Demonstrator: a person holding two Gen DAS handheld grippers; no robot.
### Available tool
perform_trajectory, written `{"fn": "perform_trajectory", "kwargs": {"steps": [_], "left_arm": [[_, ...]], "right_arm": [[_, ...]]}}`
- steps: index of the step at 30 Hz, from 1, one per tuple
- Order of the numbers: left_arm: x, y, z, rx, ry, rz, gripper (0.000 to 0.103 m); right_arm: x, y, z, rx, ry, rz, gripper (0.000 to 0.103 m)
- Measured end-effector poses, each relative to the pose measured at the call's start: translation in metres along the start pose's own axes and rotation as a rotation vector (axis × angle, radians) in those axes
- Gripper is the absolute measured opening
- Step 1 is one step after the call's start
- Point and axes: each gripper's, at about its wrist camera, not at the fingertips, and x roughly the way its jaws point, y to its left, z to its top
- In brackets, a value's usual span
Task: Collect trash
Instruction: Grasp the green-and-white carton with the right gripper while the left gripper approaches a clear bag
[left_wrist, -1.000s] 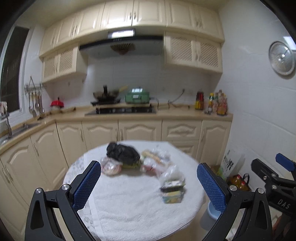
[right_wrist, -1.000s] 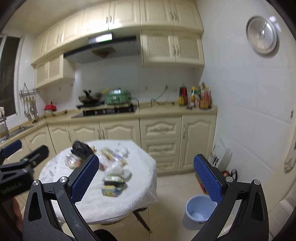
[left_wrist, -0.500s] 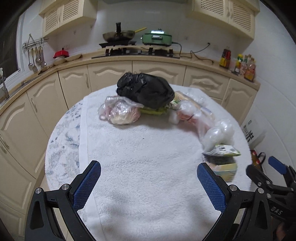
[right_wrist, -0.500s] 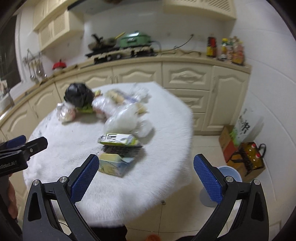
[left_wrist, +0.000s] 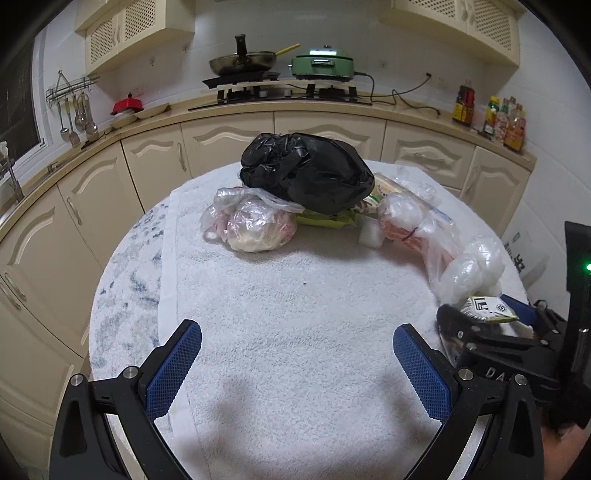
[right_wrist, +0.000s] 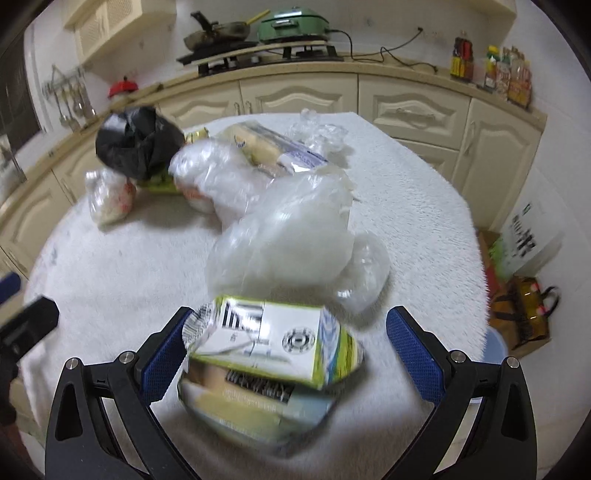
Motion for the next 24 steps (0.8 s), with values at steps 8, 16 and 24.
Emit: {"fn": "perform_trajectory", "kwargs": {"steps": [8,16,24], "left_arm": [[0.007,-0.025,0.006,0.035,0.008,-0.049,0.102],[0.024,-0.082,0.023,0.112,0.036,-0.130,0.102],[0.067,-0.119,0.037,0.164,0.073,-0.134,0.102]], "right_arm": [[-0.014,-0.033,-0.007,0.073,-0.059,0.150,0.054],[-0.032,-0.066,-0.025,0.167,-0.149,0.232,0.040],[-0.051,-0.105,-0.029,0.241,-0.226,0.228,0.040]]}}
